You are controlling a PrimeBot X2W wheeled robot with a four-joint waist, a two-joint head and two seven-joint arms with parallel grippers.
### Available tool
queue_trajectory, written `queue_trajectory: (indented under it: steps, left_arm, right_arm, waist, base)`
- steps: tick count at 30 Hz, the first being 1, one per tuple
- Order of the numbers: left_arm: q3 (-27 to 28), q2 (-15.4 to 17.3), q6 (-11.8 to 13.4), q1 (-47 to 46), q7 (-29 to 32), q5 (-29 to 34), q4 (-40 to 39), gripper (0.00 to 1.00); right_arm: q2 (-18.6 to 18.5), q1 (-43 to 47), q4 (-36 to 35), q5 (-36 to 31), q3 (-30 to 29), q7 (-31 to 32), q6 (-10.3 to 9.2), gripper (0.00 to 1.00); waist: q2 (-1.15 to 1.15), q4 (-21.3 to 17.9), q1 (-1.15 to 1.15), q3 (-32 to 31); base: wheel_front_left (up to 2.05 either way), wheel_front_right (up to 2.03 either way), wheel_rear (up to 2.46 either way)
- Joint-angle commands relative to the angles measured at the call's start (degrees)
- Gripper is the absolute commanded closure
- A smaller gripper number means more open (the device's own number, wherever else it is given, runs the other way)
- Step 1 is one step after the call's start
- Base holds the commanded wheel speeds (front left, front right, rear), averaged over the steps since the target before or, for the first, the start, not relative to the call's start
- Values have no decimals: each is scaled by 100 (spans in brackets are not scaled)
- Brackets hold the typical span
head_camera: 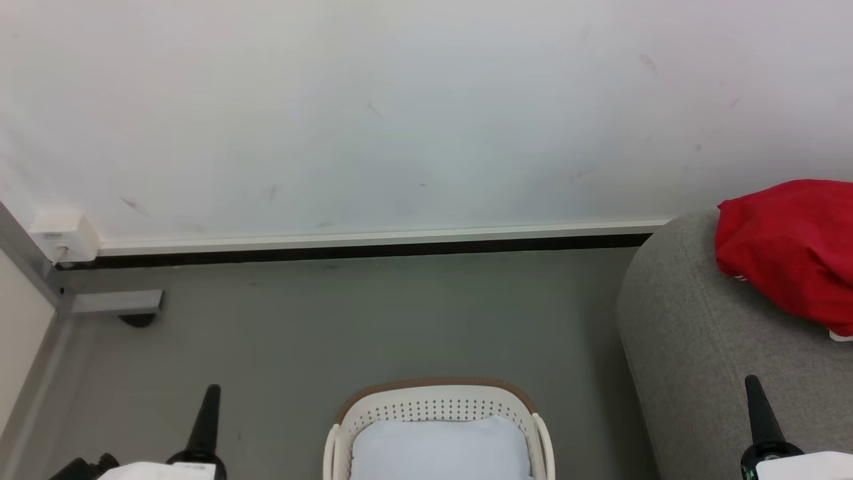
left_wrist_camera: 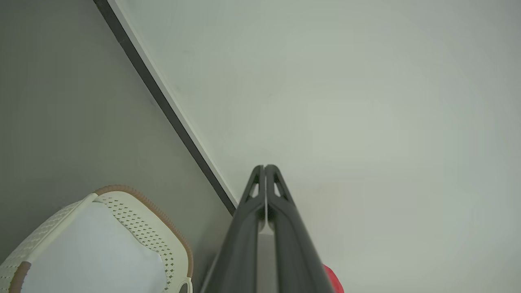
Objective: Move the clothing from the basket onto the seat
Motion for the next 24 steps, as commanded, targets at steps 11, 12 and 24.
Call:
queue_trajectory:
  steps: [11, 12, 24]
  left_arm:
    - [70, 11, -61, -158, 169, -681, -53, 100]
    - [74, 10, -63, -159, 184, -733, -53, 100]
    - [124, 1, -104, -221, 331, -1293, -63, 100]
  right_arm:
    - [-63, -139, -127, 710, -81, 158, -10, 100]
    - [-64, -143, -131, 765, -86, 175, -10, 100]
    - [-65, -160, -183, 1363, -134, 320, -11, 100]
  waist:
    - [0, 31, 0, 6]
    - [0, 34, 0, 7]
    - [0, 66, 0, 13]
  base:
    - [0, 0, 0]
    - [0, 0, 0]
    - [0, 0, 0]
